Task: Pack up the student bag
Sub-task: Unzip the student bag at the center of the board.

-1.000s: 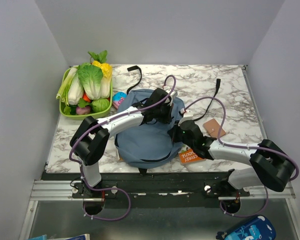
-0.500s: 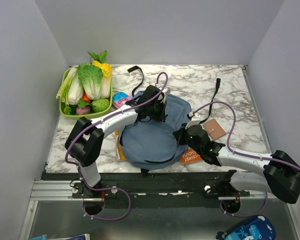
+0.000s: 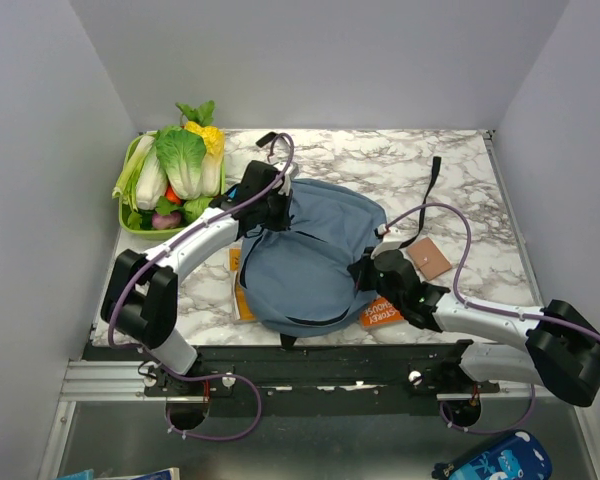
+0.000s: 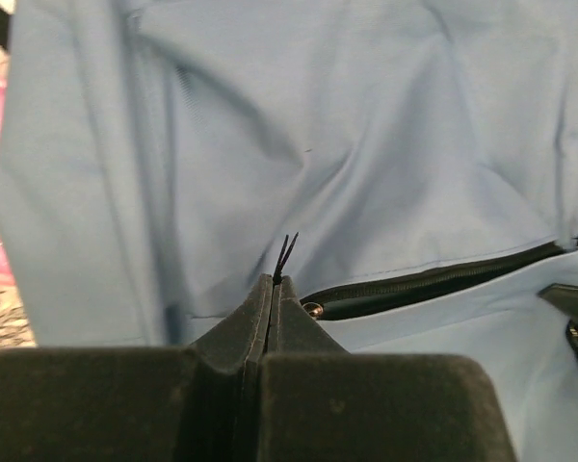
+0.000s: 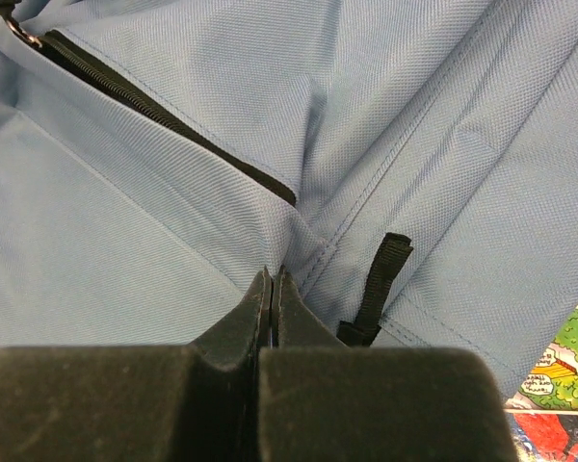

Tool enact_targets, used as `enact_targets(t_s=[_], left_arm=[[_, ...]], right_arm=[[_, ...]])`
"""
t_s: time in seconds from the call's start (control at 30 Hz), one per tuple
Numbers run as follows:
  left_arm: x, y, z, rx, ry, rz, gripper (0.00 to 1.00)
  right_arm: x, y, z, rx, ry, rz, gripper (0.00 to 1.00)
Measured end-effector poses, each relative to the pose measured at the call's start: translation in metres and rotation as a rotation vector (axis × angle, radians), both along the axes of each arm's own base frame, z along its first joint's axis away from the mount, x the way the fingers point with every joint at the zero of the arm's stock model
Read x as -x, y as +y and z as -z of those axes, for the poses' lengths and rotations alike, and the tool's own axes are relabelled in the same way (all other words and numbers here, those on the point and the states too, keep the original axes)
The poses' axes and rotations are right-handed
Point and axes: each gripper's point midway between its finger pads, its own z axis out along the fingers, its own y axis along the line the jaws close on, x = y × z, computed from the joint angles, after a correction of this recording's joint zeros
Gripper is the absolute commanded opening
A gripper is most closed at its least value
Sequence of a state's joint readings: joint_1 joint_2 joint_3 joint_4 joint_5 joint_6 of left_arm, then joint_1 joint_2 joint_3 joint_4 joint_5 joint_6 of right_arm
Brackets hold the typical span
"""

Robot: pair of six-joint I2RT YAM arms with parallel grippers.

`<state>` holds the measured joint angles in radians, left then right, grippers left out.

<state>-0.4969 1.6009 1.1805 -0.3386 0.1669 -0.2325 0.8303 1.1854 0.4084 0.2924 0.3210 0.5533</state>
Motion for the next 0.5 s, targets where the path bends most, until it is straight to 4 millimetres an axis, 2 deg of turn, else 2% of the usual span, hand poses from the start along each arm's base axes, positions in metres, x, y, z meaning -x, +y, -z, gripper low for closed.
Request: enact_targets(t_s=[0.1, 0.17, 0.2, 0.23, 0.27, 0.3, 0.33, 0.43, 0.5], left_arm=[[-0.001, 0.016, 0.004, -0.021, -0.01, -0.021, 0.0], [-0.003, 0.024, 0.009, -0.036, -0.01, -0.037, 0.0], [-0.003, 0.026, 0.011, -0.04, -0.01, -0.039, 0.07], [-0.003, 0.027, 0.011, -0.046, -0.01, -0.041, 0.16], [-0.003, 0.028, 0.012, -0.05, -0.013, -0.039, 0.23], [-0.004, 0.028, 0.011, -0.057, -0.021, -0.037, 0.28], [-0.006, 0.031, 0.01, -0.066, -0.03, -0.043, 0.29], [-0.01, 0.039, 0.005, -0.078, -0.053, -0.064, 0.3], [-0.011, 0.041, -0.001, -0.073, -0.067, -0.071, 0.3]], right_arm=[[0.0, 0.0, 0.0, 0.0, 0.0, -0.001, 0.01], [0.0, 0.001, 0.0, 0.0, -0.001, -0.006, 0.07], [0.0, 0.001, -0.001, 0.0, -0.001, -0.01, 0.13], [0.0, 0.003, -0.002, 0.002, -0.003, -0.016, 0.29], [0.0, 0.003, -0.003, 0.006, -0.005, -0.021, 0.37], [0.0, 0.004, -0.004, 0.014, -0.005, -0.026, 0.44], [0.0, 0.003, -0.004, 0.028, -0.001, -0.033, 0.53], [0.0, 0.003, -0.012, 0.057, -0.017, -0.057, 0.59], [-0.002, 0.004, -0.025, 0.051, -0.047, -0.066, 0.6]])
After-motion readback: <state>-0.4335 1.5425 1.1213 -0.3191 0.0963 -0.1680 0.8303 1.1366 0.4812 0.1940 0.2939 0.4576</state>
